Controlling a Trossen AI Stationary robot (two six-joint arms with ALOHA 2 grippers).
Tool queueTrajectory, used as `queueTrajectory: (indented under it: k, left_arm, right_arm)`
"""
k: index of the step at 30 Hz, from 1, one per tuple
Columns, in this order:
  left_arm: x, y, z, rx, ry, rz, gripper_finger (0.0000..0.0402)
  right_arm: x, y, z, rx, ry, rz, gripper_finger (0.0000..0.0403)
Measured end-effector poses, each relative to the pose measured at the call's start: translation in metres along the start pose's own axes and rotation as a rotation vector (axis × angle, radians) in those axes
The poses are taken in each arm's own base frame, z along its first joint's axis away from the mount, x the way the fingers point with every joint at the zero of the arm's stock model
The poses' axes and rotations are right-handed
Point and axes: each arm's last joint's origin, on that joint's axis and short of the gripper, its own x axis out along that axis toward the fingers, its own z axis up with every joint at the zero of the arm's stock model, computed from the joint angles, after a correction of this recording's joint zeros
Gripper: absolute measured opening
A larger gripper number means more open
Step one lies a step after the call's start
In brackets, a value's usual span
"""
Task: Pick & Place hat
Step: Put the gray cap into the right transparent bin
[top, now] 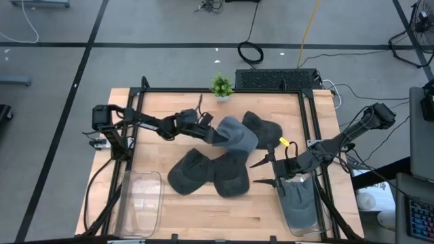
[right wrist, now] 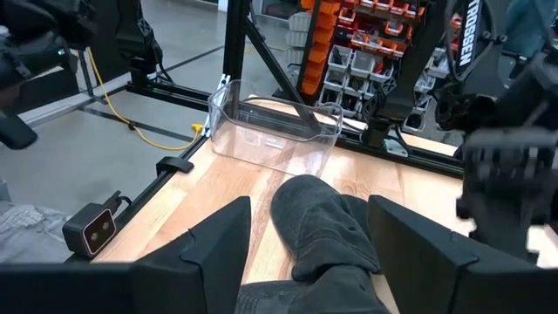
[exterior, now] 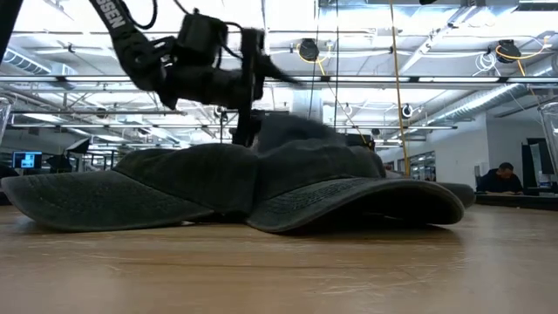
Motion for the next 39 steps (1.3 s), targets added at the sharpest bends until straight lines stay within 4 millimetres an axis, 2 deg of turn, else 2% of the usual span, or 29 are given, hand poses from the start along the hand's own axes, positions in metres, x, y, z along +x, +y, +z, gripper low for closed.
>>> queueTrajectory:
  k: [3, 5, 7, 11, 12, 15, 18, 23, 27, 31, 36, 39]
  left_arm:
    - [0.004, 0.005, -0.002, 0.008, 0.047, 0.131, 0.0233]
    - [0.006, 0.005, -0.002, 0.031, 0.069, 0.194, 0.0199]
    - [0.007, 0.006, -0.003, 0.062, 0.087, 0.233, 0.0152]
    - [0.008, 0.003, -0.001, 0.115, 0.066, 0.202, 0.0034]
    - [0.009, 0.002, -0.001, 0.122, 0.060, 0.195, 0.0018]
    - [0.009, -0.001, 0.000, 0.134, 0.067, 0.146, 0.0013]
    - [0.005, -0.014, 0.005, 0.150, 0.085, 0.055, 0.0006]
    - [-0.006, -0.049, 0.005, 0.210, 0.140, -0.108, 0.0004]
    - [-0.019, -0.081, 0.001, 0.264, 0.159, -0.222, 0.0003]
    - [-0.034, -0.098, 0.001, 0.301, 0.150, -0.222, 0.0003]
    - [-0.050, -0.113, 0.011, 0.317, 0.056, -0.233, 0.0002]
    - [-0.055, -0.116, 0.016, 0.323, 0.021, -0.244, 0.0002]
  right_arm:
    - [0.000, 0.000, 0.000, 0.001, -0.002, 0.000, 0.0219]
    - [0.000, 0.000, 0.000, 0.001, -0.002, -0.001, 0.0220]
    - [0.000, 0.000, 0.000, 0.000, -0.003, 0.000, 0.0221]
    - [0.000, 0.000, 0.000, 0.001, -0.002, -0.001, 0.0221]
    - [0.000, 0.000, 0.000, 0.001, -0.002, -0.001, 0.0221]
    - [0.000, 0.000, 0.000, 0.001, -0.002, 0.000, 0.0219]
    - [0.000, 0.000, 0.000, -0.001, 0.002, 0.000, 0.0218]
    - [0.000, 0.000, -0.004, 0.000, 0.037, 0.002, 0.0217]
    - [0.000, 0.001, -0.006, 0.066, 0.060, 0.005, 0.0217]
    - [0.000, 0.002, -0.010, 0.077, 0.095, 0.043, 0.0215]
    - [0.008, 0.007, -0.020, -0.089, 0.137, 0.064, 0.0215]
    - [0.021, 0.011, -0.029, -0.218, 0.146, 0.011, 0.0215]
